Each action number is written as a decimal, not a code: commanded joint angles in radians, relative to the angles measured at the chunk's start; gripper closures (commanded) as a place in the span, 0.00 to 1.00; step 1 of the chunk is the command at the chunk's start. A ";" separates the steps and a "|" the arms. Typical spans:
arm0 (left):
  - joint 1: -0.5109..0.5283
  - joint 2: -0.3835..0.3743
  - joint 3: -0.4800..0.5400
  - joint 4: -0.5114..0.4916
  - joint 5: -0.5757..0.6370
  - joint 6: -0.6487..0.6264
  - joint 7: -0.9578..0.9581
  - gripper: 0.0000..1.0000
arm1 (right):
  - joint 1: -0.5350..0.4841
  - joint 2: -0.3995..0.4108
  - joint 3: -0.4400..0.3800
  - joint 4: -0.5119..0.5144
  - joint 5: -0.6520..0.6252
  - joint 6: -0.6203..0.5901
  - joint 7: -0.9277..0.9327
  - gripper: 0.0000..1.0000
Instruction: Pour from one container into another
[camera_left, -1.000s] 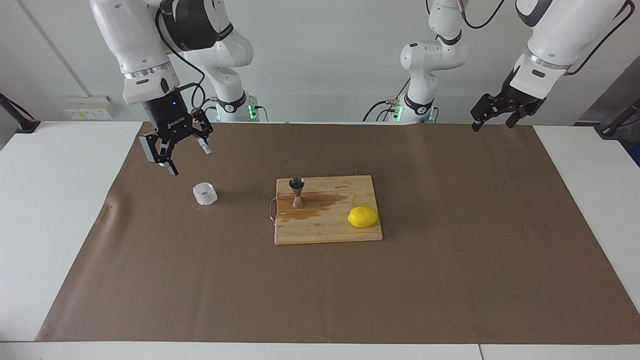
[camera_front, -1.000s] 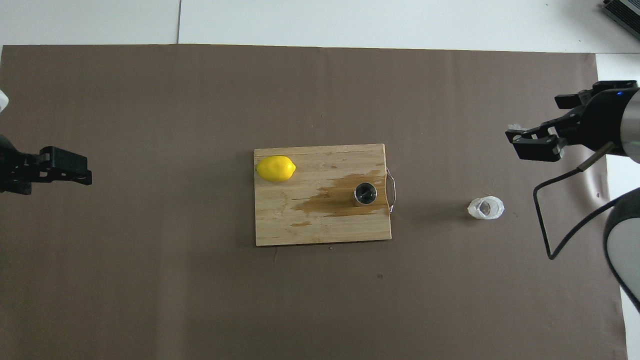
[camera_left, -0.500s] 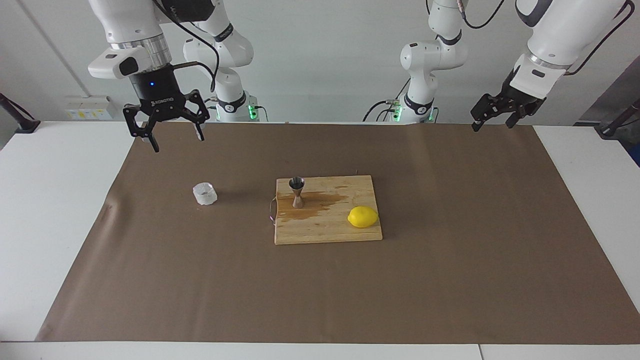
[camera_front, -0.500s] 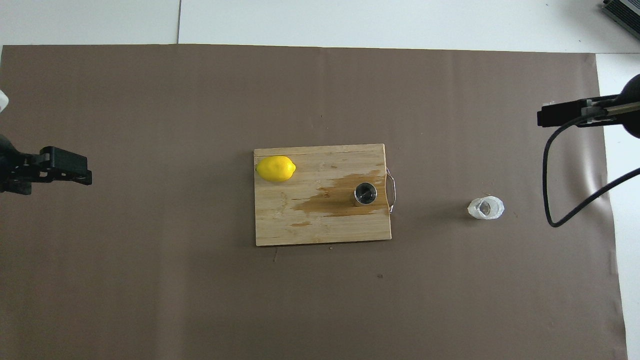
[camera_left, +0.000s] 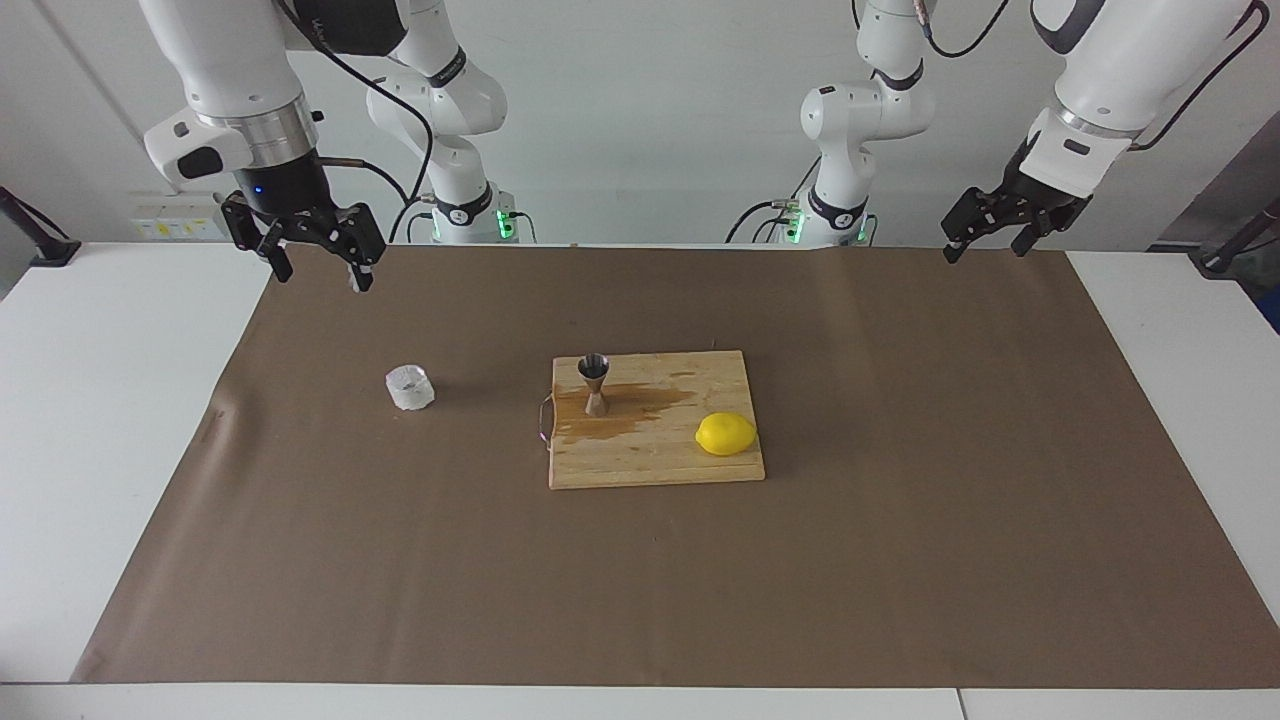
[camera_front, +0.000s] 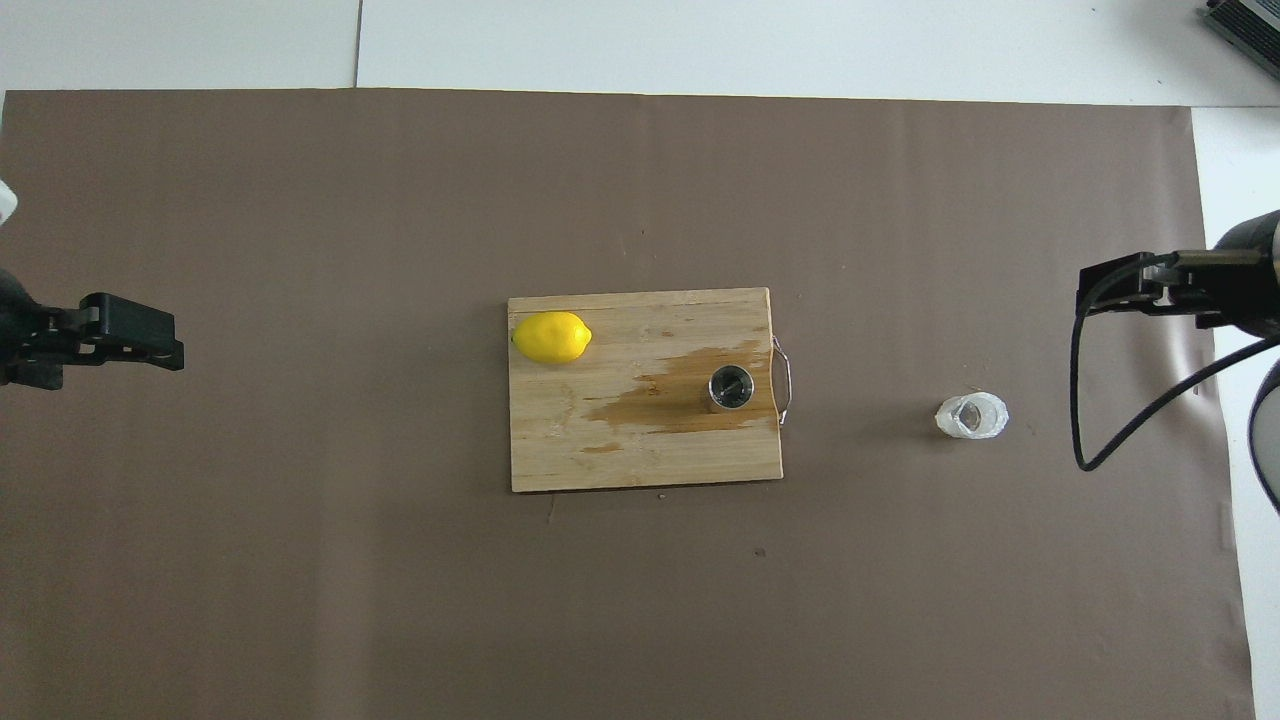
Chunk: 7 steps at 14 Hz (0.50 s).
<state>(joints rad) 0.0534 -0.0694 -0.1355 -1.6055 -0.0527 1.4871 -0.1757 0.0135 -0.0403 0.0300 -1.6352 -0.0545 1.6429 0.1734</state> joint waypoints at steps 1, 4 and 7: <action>0.005 -0.023 0.000 -0.021 -0.006 -0.008 -0.004 0.00 | -0.007 -0.061 0.004 -0.075 -0.005 0.000 0.012 0.00; 0.005 -0.023 0.000 -0.021 -0.006 -0.008 -0.004 0.00 | -0.027 -0.055 -0.002 -0.065 0.039 0.002 -0.020 0.00; 0.005 -0.023 0.000 -0.021 -0.006 -0.008 -0.004 0.00 | -0.036 -0.050 -0.004 -0.057 0.076 0.000 -0.025 0.00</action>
<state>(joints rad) 0.0534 -0.0694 -0.1355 -1.6055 -0.0527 1.4871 -0.1757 -0.0081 -0.0763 0.0255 -1.6783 -0.0072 1.6427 0.1706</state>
